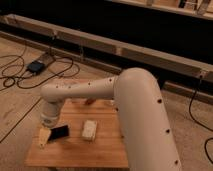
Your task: Place the bottle in the ceramic bowl
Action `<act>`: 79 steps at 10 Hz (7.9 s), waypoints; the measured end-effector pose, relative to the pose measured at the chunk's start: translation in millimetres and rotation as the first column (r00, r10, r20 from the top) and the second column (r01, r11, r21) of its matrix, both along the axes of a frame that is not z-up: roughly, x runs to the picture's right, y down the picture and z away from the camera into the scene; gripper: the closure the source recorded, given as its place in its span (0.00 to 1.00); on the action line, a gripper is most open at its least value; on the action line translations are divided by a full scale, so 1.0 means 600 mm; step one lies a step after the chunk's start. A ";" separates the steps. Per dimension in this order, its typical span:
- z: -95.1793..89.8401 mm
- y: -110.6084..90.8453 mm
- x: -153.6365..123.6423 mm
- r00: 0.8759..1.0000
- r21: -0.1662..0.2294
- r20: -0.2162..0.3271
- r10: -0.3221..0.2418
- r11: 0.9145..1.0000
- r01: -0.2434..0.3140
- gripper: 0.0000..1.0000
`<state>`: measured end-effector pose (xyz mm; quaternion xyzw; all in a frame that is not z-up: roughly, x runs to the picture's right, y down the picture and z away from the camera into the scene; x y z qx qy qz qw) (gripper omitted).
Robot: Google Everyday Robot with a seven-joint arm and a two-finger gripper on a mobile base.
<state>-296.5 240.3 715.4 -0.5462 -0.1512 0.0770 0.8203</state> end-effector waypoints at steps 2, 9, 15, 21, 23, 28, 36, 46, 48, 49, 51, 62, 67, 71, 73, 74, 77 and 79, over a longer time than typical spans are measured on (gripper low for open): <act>0.001 0.000 0.001 1.000 0.001 0.005 -0.002 1.000 0.002 0.20; 0.116 -0.062 0.224 0.982 0.180 -0.057 -0.182 0.965 0.190 0.20; 0.166 -0.178 0.421 0.964 0.325 -0.191 -0.186 0.915 0.241 0.20; 0.229 -0.241 0.539 0.938 0.394 -0.251 -0.238 0.860 0.323 0.20; 0.256 -0.245 0.572 0.930 0.410 -0.272 -0.247 0.845 0.344 0.20; 0.342 -0.264 0.635 0.927 0.486 -0.292 -0.237 0.798 0.357 0.20; 0.360 -0.268 0.651 0.936 0.488 -0.257 -0.239 0.804 0.339 0.20; 0.330 -0.335 0.784 0.857 0.479 -0.500 0.126 0.864 0.153 0.20; 0.335 -0.322 0.803 0.831 0.463 -0.530 0.171 0.879 0.114 0.20; 0.339 -0.312 0.806 0.823 0.451 -0.535 0.189 0.888 0.089 0.20; 0.352 -0.287 0.808 0.811 0.419 -0.535 0.237 0.908 0.011 0.20; 0.373 -0.291 0.817 0.782 0.388 -0.516 0.348 0.909 -0.148 1.00; 0.312 -0.359 0.823 0.793 0.467 -0.486 0.367 0.876 -0.120 1.00; 0.218 -0.342 0.776 0.808 0.439 -0.487 0.333 0.893 -0.104 1.00; 0.179 -0.310 0.745 0.810 0.423 -0.478 0.340 0.897 -0.128 1.00; 0.158 -0.288 0.733 0.804 0.418 -0.471 0.363 0.895 -0.158 1.00; 0.107 -0.219 0.751 0.757 0.419 -0.479 0.444 0.874 -0.248 1.00; 0.082 -0.181 0.767 0.729 0.425 -0.482 0.486 0.857 -0.291 1.00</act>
